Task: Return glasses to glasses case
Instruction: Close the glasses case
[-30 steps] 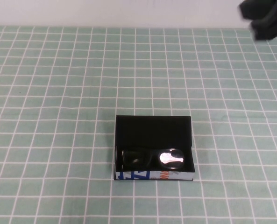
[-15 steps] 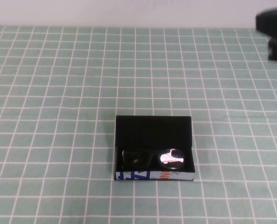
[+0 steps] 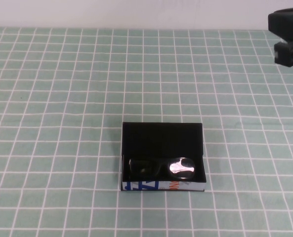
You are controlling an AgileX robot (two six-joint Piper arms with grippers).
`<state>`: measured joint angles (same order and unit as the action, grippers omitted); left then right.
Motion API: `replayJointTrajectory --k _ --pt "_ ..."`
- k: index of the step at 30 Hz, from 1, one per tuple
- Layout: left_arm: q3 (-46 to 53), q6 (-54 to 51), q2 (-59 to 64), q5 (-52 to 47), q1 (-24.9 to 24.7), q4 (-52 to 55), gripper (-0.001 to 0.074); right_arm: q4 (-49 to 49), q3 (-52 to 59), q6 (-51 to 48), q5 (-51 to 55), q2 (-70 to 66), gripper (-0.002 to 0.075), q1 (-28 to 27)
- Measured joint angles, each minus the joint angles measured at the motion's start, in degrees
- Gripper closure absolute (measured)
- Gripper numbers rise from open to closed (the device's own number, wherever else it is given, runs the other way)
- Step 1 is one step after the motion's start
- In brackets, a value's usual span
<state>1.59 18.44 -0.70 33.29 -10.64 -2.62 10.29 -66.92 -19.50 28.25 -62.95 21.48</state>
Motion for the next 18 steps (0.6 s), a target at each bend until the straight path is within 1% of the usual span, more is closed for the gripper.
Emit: replayJointTrajectory --k 1,2,3,4,6,10,14,16,18 --pt "0.0 0.3 -0.1 4.2 0.0 0.0 0.0737 -0.4 0.0 0.0 0.0 -0.5 0.0737 0.0" --pt "-0.3 1.0 -0.1 6.1 0.0 0.0 0.0737 -1.1 0.0 0.0 0.0 -0.8 0.0737 0.0" --pt "-1.4 2.2 -0.1 6.4 0.0 0.3 0.0737 -1.6 0.0 0.0 0.0 -1.1 0.0737 0.0" --pt "-3.3 3.5 -0.1 4.6 0.0 1.2 0.0737 -1.9 0.0 0.0 -0.1 -1.5 0.0737 0.0" --pt "-8.6 6.0 -0.1 -4.3 0.0 4.8 0.0737 -2.4 0.0 0.0 -0.1 -2.2 0.0737 -0.1" --pt "-23.7 10.1 1.4 -25.0 0.0 14.9 0.0737 -3.4 0.0 0.0 -0.1 -3.9 0.0737 -0.1" --pt "-36.1 10.3 9.4 -42.6 0.0 17.2 0.0737 -4.3 0.0 0.0 -0.2 -6.2 0.0737 -0.1" --pt "-41.1 7.2 15.4 -52.5 0.0 16.8 0.0737 -4.4 0.0 0.0 -0.2 -7.4 0.0737 -0.1" --pt "-44.5 0.6 22.1 -61.1 0.0 14.5 0.0737 -4.7 0.0 0.0 -0.2 -8.5 0.0737 -0.1"
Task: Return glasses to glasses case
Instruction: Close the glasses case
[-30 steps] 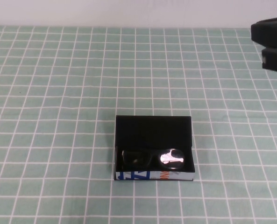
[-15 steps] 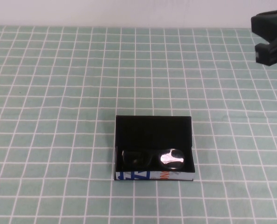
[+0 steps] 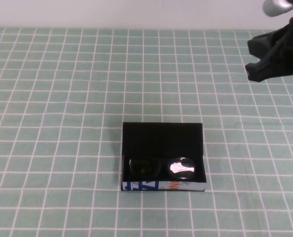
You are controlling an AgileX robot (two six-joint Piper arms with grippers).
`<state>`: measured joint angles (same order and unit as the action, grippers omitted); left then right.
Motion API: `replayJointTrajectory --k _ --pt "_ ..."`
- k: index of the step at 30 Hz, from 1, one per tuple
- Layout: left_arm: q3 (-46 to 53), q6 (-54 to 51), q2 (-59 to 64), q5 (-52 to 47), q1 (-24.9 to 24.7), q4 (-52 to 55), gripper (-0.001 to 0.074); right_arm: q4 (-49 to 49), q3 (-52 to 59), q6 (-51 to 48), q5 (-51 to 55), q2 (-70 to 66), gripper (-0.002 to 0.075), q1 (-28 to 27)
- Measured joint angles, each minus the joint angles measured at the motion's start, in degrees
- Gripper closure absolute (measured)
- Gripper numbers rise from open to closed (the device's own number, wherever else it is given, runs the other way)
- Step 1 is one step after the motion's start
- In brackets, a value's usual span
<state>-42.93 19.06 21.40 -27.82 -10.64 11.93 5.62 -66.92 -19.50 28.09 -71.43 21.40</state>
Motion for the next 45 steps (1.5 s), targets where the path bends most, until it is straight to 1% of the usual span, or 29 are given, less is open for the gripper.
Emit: replayJointTrajectory --k 2,4,7,10,13,15,18,20,23,25,27,31,34,36,40,43,45 --pt "-1.9 -10.4 6.2 -7.3 0.0 -4.8 0.0737 -0.3 0.0 0.0 0.0 -0.8 0.0737 0.0" --pt "-3.0 -22.0 12.8 -13.7 0.0 -11.9 0.0737 -1.2 0.0 0.0 0.0 -1.7 0.0737 0.0" --pt "-3.1 -35.6 21.1 -18.0 0.0 -22.7 0.0737 -1.7 0.0 0.0 -0.1 -3.4 0.0737 0.0" --pt "-3.2 -41.8 29.1 -16.6 0.0 -32.0 0.0737 -1.9 0.0 0.0 -0.3 -5.4 0.0737 0.0" --pt "-3.5 -43.8 35.8 -12.0 0.0 -43.0 0.0737 -1.9 0.0 0.0 -0.7 -7.7 0.0737 0.0" --pt "-3.5 -46.9 40.0 -10.9 0.0 -49.3 0.0737 -1.9 0.0 0.0 -1.0 -9.3 0.0737 0.0" --pt "-3.5 -56.6 45.8 -13.2 -0.1 -57.7 0.0737 -2.1 0.0 0.0 -1.3 -12.0 0.0737 0.0" --pt "-3.5 -61.8 48.9 -15.4 -1.0 -63.0 0.0737 -2.3 -0.2 -0.2 -1.3 -13.6 0.0737 0.0" --pt "-2.7 -70.2 50.8 -16.7 -3.8 -73.7 0.0737 -2.3 -1.8 -1.0 -0.2 -16.5 0.0737 0.0" --pt "-1.0 -77.2 50.9 -16.2 -6.7 -80.4 0.0737 -2.1 -3.8 -1.2 1.4 -18.6 0.0737 0.0" --pt "0.4 -81.8 50.8 -14.9 -10.2 -84.6 0.0737 -1.4 -6.3 -1.2 3.8 -20.6 0.0737 0.0" --pt "2.9 -86.0 51.3 -10.5 -16.2 -87.7 0.0737 2.4 -13.4 -3.5 9.3 -24.8 0.0737 0.0" --pt "3.3 -87.3 53.7 -7.7 -18.5 -89.5 0.0737 6.6 -17.9 -6.0 13.3 -28.2 0.0737 0.0" --pt "3.3 -88.4 56.0 -6.3 -18.9 -90.8 0.0737 8.6 -19.9 -6.6 14.7 -30.5 0.0737 0.0" --pt "3.3 -94.3 61.6 -5.5 -18.9 -91.2 0.0737 10.4 -21.6 -7.0 15.4 -34.3 0.0737 0.0" --pt "3.3 -99.8 65.1 -5.5 -18.9 -91.2 0.0737 12.1 -21.8 -7.0 14.3 -36.8 0.0737 0.0" --pt "3.3 -102.1 66.8 -4.3 -18.9 -91.4 0.0737 15.0 -21.9 -7.0 11.8 -38.4 0.0737 0.0"
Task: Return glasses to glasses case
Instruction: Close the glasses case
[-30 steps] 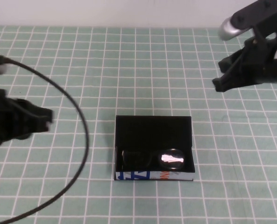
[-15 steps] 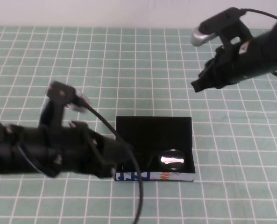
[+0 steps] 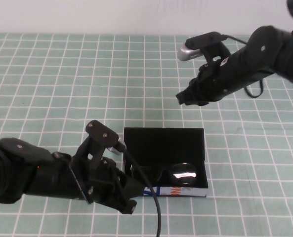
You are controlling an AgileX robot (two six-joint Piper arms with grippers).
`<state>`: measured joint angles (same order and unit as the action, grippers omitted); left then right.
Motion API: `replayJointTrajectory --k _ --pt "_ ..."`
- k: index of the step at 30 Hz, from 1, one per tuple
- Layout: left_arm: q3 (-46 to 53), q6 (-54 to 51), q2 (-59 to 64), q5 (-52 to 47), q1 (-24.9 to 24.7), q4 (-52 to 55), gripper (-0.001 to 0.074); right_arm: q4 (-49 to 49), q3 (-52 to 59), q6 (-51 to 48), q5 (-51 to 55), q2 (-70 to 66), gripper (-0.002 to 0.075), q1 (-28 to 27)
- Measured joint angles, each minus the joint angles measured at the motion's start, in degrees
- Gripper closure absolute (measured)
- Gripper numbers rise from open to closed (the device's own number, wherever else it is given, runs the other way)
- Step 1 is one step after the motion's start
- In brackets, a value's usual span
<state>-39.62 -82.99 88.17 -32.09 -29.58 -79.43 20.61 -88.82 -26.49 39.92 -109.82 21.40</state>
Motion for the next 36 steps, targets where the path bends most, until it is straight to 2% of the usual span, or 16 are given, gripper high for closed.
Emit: replayJointTrajectory --k 6,10,14,17,22,36 --pt "0.0 -1.8 1.8 3.3 -1.5 -0.4 0.0737 4.1 0.0 0.0 -5.0 -4.4 0.0737 0.0" --pt "0.0 -2.2 1.8 8.1 -7.2 -0.5 0.0737 4.5 0.0 0.0 -4.6 -6.4 0.0737 0.0" --pt "0.0 -2.3 1.8 18.3 -14.3 -1.3 0.0737 4.7 0.0 0.0 -4.4 -6.9 0.0737 0.0" --pt "0.0 -2.4 1.8 23.0 -16.7 -3.0 0.0737 4.8 -0.1 -0.8 -4.6 -6.9 0.0738 0.0" --pt "0.0 -2.4 2.4 25.6 -17.1 -5.7 0.0737 4.8 -0.1 -5.1 -3.1 -6.9 0.0738 0.0" --pt "0.0 -4.3 8.8 25.2 -17.1 -10.7 0.0737 4.8 -0.1 -8.6 -1.7 -6.9 0.0738 0.0"
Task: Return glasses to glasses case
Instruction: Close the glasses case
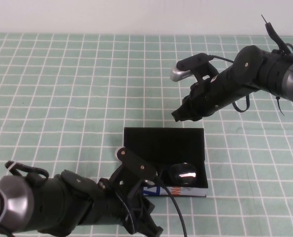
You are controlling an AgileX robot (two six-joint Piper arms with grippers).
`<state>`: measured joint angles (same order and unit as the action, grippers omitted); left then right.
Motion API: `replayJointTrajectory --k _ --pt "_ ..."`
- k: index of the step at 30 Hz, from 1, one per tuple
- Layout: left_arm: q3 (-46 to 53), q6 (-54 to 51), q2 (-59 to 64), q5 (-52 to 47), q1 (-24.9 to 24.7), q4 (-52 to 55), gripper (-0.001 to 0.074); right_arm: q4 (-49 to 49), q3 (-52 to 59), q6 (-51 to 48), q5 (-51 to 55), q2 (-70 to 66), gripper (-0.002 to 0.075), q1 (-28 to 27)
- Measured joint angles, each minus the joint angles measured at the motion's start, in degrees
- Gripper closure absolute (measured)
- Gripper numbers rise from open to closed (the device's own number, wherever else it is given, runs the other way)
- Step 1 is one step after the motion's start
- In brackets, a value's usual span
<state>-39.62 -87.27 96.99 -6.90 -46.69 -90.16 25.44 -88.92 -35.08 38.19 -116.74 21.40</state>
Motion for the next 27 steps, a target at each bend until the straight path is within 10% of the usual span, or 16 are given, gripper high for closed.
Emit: replayJointTrajectory --k 27 --pt "-3.5 -4.2 3.3 2.9 0.0 -0.9 0.0737 0.7 -0.2 -5.0 6.5 -2.3 0.0738 0.0"
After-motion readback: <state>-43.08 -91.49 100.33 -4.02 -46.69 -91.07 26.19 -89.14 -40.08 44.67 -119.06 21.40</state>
